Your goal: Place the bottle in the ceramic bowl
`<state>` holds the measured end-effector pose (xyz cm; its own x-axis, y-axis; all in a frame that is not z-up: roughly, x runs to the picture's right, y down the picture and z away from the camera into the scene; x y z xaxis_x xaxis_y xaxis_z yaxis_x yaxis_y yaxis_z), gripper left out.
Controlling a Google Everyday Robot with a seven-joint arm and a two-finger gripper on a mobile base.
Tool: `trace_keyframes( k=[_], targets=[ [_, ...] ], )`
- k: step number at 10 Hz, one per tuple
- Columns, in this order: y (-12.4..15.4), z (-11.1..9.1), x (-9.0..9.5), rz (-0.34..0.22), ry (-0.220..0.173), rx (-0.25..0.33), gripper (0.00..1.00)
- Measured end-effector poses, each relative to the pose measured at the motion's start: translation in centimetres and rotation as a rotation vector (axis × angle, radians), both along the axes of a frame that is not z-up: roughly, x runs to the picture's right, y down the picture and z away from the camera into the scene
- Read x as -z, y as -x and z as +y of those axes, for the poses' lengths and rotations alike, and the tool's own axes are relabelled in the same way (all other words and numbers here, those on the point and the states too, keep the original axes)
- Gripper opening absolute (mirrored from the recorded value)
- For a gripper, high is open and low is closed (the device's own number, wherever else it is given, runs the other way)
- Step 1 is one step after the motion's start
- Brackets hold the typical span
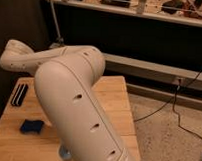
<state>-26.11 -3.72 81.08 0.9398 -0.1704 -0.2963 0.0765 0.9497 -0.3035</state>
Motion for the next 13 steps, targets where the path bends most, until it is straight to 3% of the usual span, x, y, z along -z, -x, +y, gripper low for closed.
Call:
trace_keyframes(
  k=[4, 5, 7, 10, 13],
  targets=[
    [0.5, 2.0, -1.1, 0.021, 0.108, -0.063, 0.03],
    [0.8, 2.4, -1.6, 0.033, 0.134, -0.077, 0.15],
    [1.1, 2.5, -2.1, 0.052, 0.144, -0.071, 0.33],
    [1.0, 1.3, -3.2, 0.057, 0.111, -0.025, 0.64],
    [1.2, 1.0, -3.6, 0.053, 0.1, -0.015, 0.66]
  ],
)
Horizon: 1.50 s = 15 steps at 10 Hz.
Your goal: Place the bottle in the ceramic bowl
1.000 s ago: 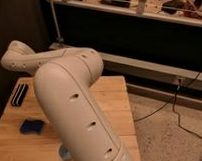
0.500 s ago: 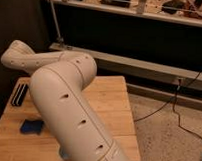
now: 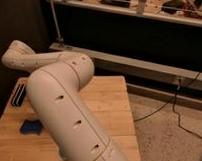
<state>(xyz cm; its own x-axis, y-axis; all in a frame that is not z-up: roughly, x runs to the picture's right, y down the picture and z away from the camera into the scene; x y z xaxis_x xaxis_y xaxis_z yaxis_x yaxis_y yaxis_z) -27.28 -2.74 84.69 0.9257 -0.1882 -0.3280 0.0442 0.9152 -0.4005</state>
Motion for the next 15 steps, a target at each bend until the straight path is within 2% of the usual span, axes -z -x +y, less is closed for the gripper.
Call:
trace_keyframes(
  k=[6, 8, 10, 12, 13, 14, 15],
  targets=[
    [0.1, 0.1, -0.1, 0.009, -0.01, 0.008, 0.66],
    [0.7, 0.1, 0.3, 0.005, 0.003, -0.021, 0.66],
    [2.4, 0.2, 1.7, -0.023, 0.067, -0.122, 0.66],
    [4.5, -1.5, 3.8, -0.083, 0.145, -0.281, 0.66],
    [5.1, -2.6, 4.3, -0.106, 0.163, -0.339, 0.66],
    [5.6, -4.4, 4.7, -0.137, 0.172, -0.418, 0.66],
    [5.8, -6.0, 4.8, -0.157, 0.169, -0.482, 0.66]
  ],
)
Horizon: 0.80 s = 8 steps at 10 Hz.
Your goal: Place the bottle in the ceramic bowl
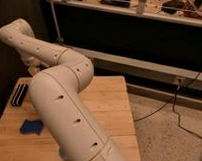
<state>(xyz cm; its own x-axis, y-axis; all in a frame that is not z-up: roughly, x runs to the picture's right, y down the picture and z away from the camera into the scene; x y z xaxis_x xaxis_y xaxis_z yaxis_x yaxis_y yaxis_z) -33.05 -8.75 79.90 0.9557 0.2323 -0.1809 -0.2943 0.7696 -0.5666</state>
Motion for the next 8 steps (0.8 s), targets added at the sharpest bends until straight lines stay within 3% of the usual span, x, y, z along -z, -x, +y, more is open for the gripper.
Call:
trace_keyframes(
  k=[1, 3, 8],
  targets=[
    [0.1, -1.3, 0.1, -0.012, -0.002, -0.05, 0.66],
    [0.1, -2.4, 0.3, -0.025, -0.006, -0.093, 0.66],
    [0.1, -2.4, 0.2, -0.024, -0.005, -0.094, 0.66]
  ],
)
